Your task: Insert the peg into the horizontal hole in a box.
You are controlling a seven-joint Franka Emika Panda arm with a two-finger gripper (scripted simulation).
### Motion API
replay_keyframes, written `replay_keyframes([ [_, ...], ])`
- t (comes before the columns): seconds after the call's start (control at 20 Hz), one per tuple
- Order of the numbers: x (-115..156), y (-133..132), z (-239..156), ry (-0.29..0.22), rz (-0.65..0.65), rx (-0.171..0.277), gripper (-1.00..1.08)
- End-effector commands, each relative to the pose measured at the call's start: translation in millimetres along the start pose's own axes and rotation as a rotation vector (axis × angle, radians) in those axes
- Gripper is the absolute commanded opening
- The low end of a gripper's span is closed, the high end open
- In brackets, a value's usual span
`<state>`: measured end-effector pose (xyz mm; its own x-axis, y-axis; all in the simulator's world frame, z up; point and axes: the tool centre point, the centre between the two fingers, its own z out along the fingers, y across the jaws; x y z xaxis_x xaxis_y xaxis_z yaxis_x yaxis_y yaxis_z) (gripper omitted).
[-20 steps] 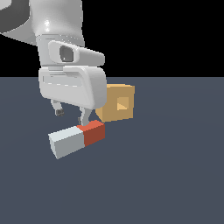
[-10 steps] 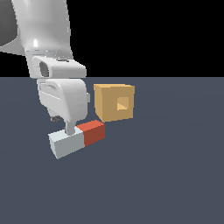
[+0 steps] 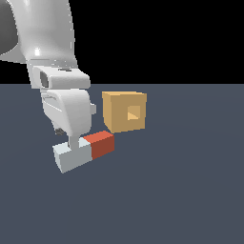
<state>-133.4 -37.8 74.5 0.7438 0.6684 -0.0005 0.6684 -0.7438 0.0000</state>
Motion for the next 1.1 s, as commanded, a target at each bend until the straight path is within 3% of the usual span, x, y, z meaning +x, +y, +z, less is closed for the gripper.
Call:
replay_keyframes([
  [0.0,-0.1,-0.3,3.2,0.000,0.000,0.000,1.00],
  [0.8,-0.3,-1.2,49.4,0.000,0.005,0.000,1.00],
  [0.85,-0.3,-1.2,49.4,0.000,0.005,0.000,-1.00],
  [1.05,-0.3,-1.2,49.4,0.000,0.005,0.000,-1.00],
])
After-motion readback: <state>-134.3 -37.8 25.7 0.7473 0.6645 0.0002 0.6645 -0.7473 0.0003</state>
